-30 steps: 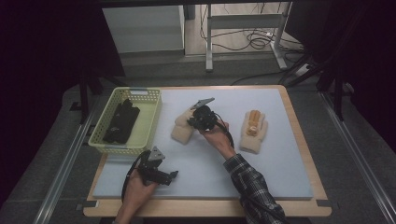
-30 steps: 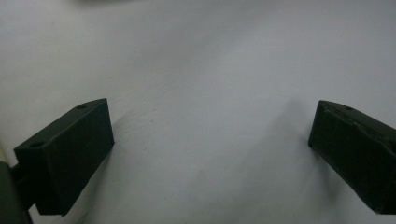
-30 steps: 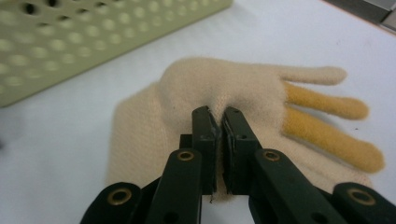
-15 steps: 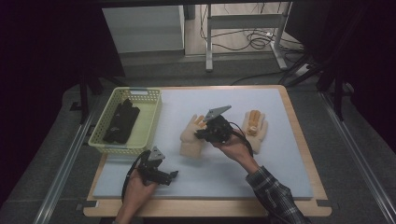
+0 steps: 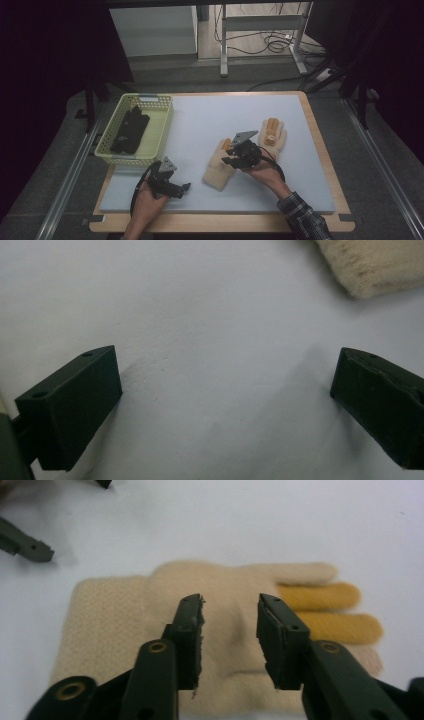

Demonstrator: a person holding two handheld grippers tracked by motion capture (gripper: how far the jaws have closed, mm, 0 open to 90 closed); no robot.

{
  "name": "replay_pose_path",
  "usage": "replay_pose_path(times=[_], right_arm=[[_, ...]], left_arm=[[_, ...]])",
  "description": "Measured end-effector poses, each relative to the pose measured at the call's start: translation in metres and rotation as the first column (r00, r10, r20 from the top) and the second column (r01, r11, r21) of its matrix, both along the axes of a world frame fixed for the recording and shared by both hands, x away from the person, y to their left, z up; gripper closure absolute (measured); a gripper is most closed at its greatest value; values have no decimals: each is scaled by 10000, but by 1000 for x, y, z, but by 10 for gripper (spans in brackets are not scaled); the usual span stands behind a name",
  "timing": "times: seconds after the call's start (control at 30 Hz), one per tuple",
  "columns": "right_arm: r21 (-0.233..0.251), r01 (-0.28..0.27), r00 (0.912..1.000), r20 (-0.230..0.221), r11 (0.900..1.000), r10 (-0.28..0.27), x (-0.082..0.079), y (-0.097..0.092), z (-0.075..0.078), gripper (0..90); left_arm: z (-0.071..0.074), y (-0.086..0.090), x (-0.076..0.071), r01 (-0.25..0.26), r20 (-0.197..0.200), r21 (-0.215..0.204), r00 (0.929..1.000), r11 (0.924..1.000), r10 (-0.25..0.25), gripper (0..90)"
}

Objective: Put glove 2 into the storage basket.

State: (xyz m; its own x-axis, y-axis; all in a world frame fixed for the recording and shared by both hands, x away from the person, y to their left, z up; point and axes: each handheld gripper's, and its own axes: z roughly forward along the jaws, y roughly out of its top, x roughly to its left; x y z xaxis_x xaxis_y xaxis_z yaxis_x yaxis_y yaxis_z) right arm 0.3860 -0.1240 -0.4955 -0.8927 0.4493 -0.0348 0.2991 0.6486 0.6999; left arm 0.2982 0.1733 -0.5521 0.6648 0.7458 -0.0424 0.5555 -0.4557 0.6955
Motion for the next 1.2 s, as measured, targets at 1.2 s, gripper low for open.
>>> replay_pose_path(times=[1.2], right_arm=[[177,2196,9752,-307,9754,-2190,28,-18,-31,780]], left_arm=[[0,0,0,-1,3,1,10000,10000,1,1]])
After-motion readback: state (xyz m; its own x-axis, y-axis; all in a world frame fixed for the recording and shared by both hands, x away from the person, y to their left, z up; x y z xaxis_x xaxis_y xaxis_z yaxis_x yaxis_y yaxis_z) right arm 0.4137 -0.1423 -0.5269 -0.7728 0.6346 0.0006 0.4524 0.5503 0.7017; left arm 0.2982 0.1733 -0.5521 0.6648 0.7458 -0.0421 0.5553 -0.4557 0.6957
